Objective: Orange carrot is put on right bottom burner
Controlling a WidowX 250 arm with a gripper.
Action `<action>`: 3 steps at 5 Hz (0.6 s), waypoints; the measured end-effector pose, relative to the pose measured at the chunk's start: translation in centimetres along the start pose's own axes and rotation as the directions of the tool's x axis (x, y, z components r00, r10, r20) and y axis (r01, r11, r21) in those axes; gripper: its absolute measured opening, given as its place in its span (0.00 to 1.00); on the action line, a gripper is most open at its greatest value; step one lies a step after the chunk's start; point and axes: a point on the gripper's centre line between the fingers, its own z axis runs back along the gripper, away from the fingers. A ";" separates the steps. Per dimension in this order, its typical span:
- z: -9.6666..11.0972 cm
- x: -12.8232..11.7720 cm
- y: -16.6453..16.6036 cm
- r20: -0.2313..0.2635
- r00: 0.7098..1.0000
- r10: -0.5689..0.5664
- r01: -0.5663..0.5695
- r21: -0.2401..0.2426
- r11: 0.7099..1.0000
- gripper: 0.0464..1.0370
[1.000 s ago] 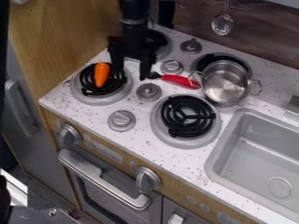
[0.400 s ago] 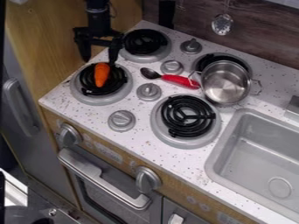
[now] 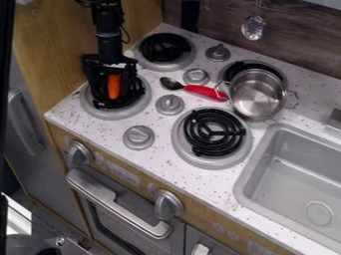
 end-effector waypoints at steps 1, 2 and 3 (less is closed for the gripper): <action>-0.4 -0.4 -0.5 -0.011 1.000 -0.003 0.003 -0.009 1.000 0.65; -0.4 -0.8 -1.0 -0.003 1.000 -0.019 0.019 0.001 1.000 0.40; 0.0 -1.2 -1.4 0.017 0.999 -0.031 0.030 0.011 0.999 0.38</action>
